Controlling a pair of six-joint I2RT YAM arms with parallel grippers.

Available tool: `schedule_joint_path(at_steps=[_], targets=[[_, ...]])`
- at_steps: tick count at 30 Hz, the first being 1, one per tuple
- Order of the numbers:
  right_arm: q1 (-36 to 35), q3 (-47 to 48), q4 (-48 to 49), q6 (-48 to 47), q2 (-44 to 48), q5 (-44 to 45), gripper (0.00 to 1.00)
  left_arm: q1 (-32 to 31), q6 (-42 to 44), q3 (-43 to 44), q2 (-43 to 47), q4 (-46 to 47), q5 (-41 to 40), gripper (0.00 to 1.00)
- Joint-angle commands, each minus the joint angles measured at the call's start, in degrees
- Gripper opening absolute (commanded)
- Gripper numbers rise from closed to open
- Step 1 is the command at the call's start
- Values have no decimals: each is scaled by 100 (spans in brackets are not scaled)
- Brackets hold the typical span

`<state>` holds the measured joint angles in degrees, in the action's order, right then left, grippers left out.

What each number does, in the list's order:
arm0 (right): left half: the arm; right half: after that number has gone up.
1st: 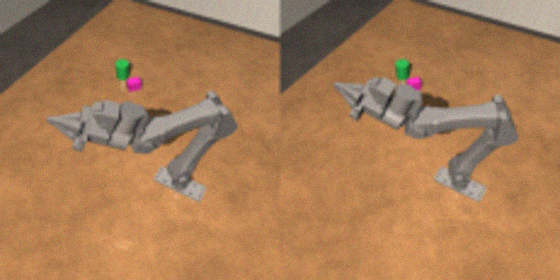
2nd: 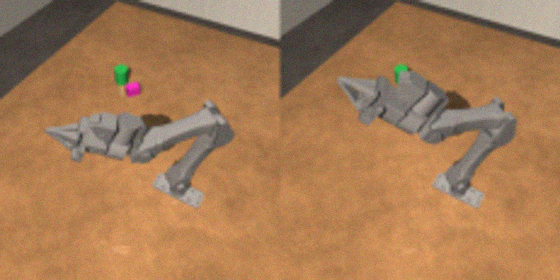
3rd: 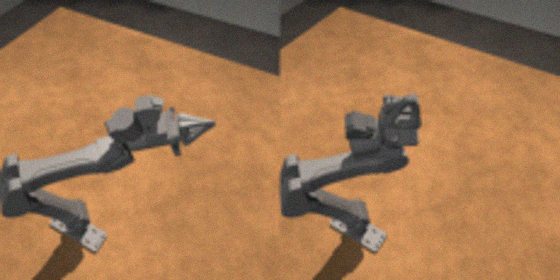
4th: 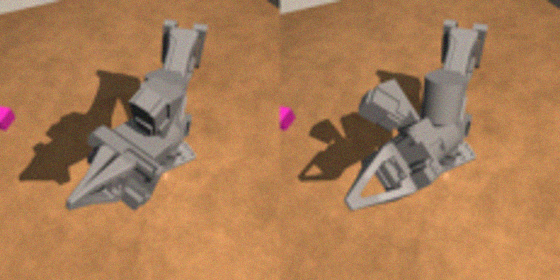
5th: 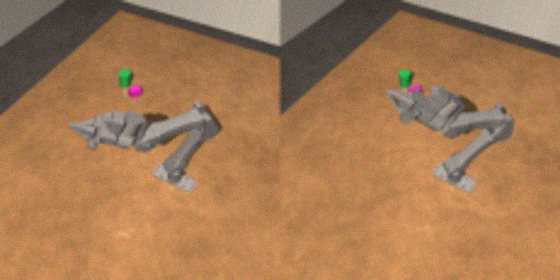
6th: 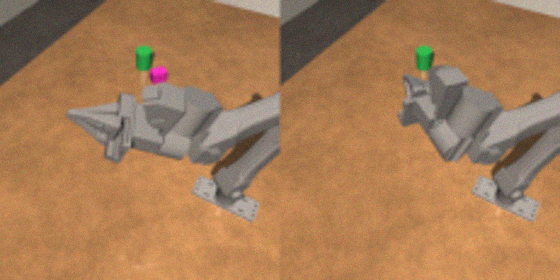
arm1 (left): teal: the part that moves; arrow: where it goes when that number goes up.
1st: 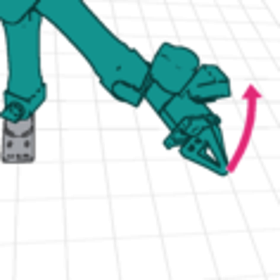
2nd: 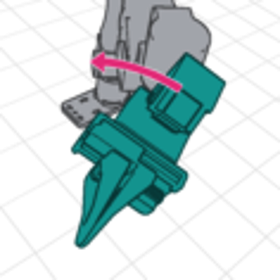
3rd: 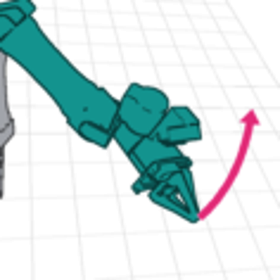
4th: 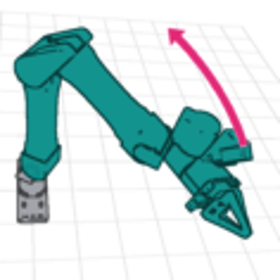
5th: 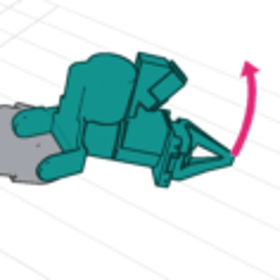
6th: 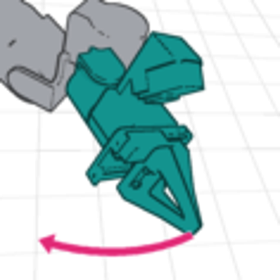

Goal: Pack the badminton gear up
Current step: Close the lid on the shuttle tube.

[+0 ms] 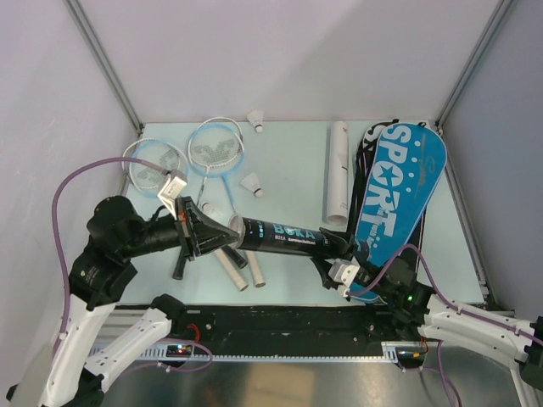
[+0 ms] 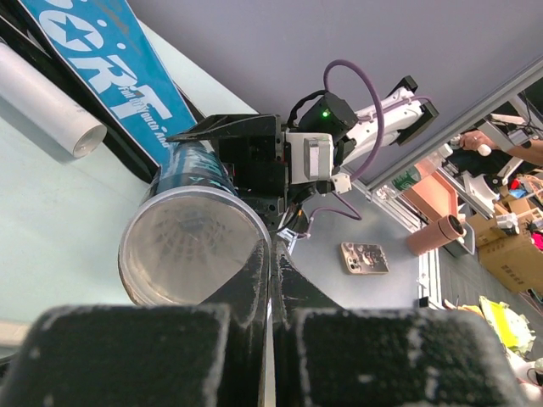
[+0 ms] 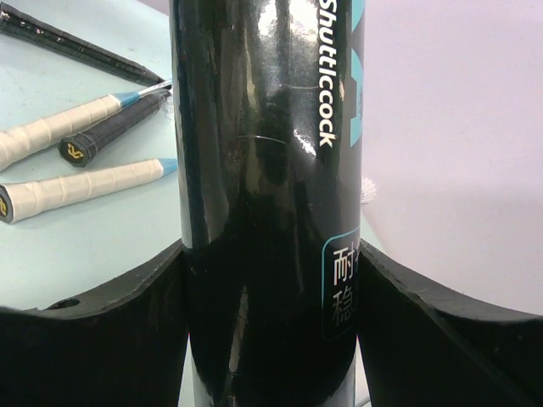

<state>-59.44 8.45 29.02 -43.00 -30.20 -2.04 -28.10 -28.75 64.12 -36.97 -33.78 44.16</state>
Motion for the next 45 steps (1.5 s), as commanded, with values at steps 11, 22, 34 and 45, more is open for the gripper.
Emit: schedule_joint_path(at_steps=[11,22,34,45], targets=[[-28,175,758,178,80,-73,23,24,-186,-240,26,366,116,0],[-36,100,724,13,196,-207,23,23,-264,-267,33,406,419,0],[-215,162,482,-293,374,-178,23,24,-374,-263,-154,408,527,0],[-268,128,393,-395,518,-187,22,25,-450,-127,-183,414,573,14]])
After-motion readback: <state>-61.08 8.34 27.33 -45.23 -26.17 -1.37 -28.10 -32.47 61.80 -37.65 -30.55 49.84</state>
